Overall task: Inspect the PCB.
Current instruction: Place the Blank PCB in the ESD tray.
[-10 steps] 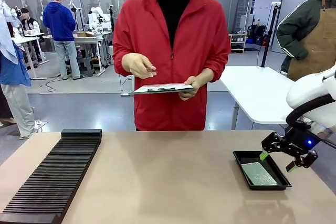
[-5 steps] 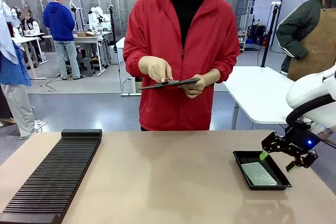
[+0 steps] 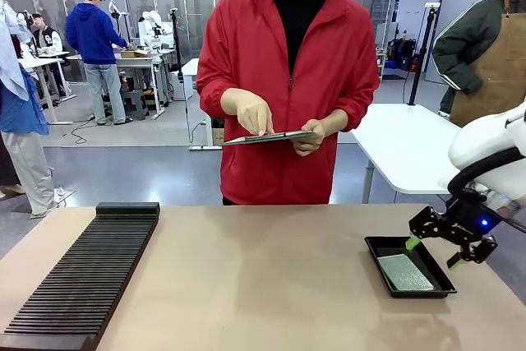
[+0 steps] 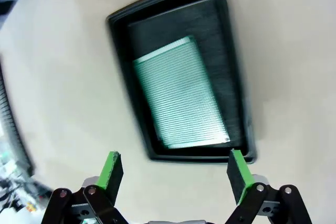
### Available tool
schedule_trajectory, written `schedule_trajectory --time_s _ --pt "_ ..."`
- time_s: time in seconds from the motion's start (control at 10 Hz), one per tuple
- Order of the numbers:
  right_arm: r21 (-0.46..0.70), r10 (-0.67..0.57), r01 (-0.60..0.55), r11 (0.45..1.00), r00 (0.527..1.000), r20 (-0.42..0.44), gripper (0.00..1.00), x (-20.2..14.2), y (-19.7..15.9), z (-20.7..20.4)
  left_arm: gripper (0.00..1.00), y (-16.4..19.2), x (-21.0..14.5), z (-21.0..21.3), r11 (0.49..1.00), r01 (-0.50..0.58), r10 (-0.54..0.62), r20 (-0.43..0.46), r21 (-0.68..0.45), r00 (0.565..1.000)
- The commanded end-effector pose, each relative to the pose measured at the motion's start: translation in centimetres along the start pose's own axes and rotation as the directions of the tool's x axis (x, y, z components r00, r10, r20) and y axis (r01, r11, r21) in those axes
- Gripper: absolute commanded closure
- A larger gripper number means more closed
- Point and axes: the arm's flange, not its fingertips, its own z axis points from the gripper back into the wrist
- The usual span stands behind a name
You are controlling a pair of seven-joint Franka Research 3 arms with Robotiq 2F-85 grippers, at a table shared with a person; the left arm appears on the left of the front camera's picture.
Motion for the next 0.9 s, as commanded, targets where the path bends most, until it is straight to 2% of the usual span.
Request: schedule_trajectory --time_s 0.0,0.1,0.3,0.5,0.7,0.8 --pt "0.342 0.012 0.0 0.94 0.999 -0.033 0.0 -2.0 1.4 5.8 0.0 -0.4 -0.2 -0.1 1.0 -0.011 0.011 -0.002 0.02 1.0" --pt "0.383 0.018 0.009 0.924 0.998 -0.067 0.0 -2.9 0.2 8.9 0.0 -0.4 -0.2 -0.1 1.0 -0.011 0.011 -0.002 0.02 1.0" --pt "0.545 0.031 0.057 0.836 0.988 -0.151 0.0 -5.9 -2.7 12.8 0.0 -0.4 -0.2 -0.1 1.0 -0.011 0.011 -0.002 0.02 1.0" --pt "0.645 0.076 0.108 0.757 0.965 -0.25 0.0 -9.0 -6.5 14.2 0.0 -0.4 -0.2 -0.1 1.0 -0.011 0.011 -0.002 0.02 1.0" --pt "0.739 0.073 0.136 0.66 0.967 -0.243 0.0 -11.6 -11.0 14.5 0.0 -0.4 -0.2 -0.1 1.0 -0.011 0.011 -0.002 0.02 1.0" --pt "0.756 0.084 0.131 0.641 0.968 -0.238 0.0 -12.2 -11.9 14.3 0.0 -0.4 -0.2 -0.1 1.0 -0.011 0.011 -0.002 0.02 1.0"
